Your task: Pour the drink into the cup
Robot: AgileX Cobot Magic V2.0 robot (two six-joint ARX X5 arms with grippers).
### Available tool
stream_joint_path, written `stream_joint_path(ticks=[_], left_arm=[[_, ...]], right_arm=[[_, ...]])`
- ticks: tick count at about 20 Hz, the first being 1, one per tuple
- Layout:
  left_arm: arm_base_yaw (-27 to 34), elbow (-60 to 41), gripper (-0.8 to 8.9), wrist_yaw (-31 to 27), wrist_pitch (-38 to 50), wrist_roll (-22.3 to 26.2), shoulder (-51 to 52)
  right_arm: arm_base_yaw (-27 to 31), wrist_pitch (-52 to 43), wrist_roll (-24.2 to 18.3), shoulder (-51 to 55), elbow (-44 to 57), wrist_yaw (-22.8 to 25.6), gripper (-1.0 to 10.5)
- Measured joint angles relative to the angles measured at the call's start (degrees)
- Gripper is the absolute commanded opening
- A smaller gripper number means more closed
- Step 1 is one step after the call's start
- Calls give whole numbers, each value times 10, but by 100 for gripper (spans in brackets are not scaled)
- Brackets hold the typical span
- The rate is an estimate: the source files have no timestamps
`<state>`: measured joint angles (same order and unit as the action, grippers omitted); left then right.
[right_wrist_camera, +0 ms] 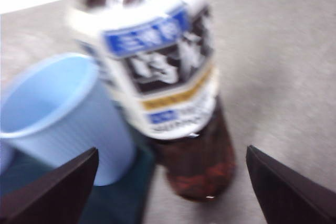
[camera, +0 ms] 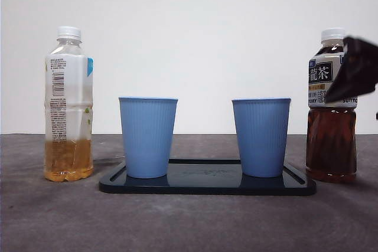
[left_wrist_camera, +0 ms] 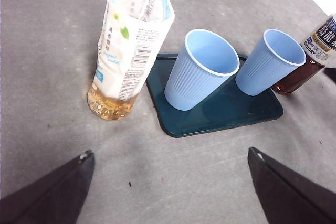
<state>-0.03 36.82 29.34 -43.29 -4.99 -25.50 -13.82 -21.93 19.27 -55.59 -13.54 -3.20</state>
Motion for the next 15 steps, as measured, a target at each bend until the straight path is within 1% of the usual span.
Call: stream_joint_path(ticks=[4, 10, 12, 15], left_arm=[[0, 0, 469, 0, 0, 0, 0], [0, 0, 469, 0, 0, 0, 0], [0, 0, 469, 0, 0, 0, 0], [0, 0, 469, 0, 0, 0, 0]], right_arm=[[0, -105, -12, -87, 0, 0, 451], [0, -223, -15, -186, 0, 5, 451], [0, -262, -15, -212, 0, 16, 450], [0, -308, -15, -243, 0, 18, 449]])
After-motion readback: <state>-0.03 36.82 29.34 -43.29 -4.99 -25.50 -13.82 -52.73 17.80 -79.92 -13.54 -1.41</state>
